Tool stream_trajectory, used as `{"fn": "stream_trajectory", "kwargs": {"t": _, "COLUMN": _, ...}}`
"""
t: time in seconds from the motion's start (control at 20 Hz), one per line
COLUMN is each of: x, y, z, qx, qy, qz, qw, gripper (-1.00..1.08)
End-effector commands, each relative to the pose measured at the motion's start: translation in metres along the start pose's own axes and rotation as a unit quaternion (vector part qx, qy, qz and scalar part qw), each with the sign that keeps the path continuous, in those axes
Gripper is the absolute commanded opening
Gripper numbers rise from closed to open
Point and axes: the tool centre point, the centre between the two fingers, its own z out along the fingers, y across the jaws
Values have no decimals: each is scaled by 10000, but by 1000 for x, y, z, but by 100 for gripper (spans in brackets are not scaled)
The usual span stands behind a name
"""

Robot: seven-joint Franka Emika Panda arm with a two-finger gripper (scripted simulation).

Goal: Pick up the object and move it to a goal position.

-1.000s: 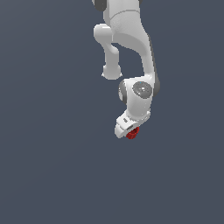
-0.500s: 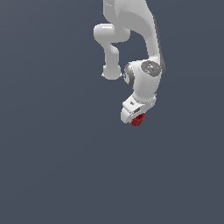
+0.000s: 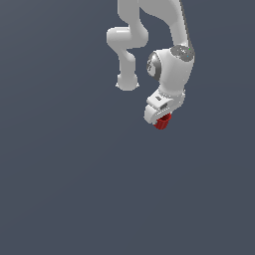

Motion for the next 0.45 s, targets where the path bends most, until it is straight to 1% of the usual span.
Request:
{"fn": "stream_trajectory", "kwargs": {"t": 0.0, "x": -4, "y": -8, "z": -9, "qx": 0, "qy": 6, "qz": 3, "qw": 10000, "gripper": -100}}
{"fn": "stream_trajectory", "kwargs": {"t": 0.2, "x": -7, "y": -16, "z": -17, "qx": 3, "qy": 8, "qz": 3, "qw": 10000, "gripper": -100}}
{"fn": "stream_trajectory", "kwargs": {"t": 0.4, "x": -8, "y": -19, "z": -21, "qx": 6, "qy": 9, "qz": 3, "qw": 10000, "gripper": -100}}
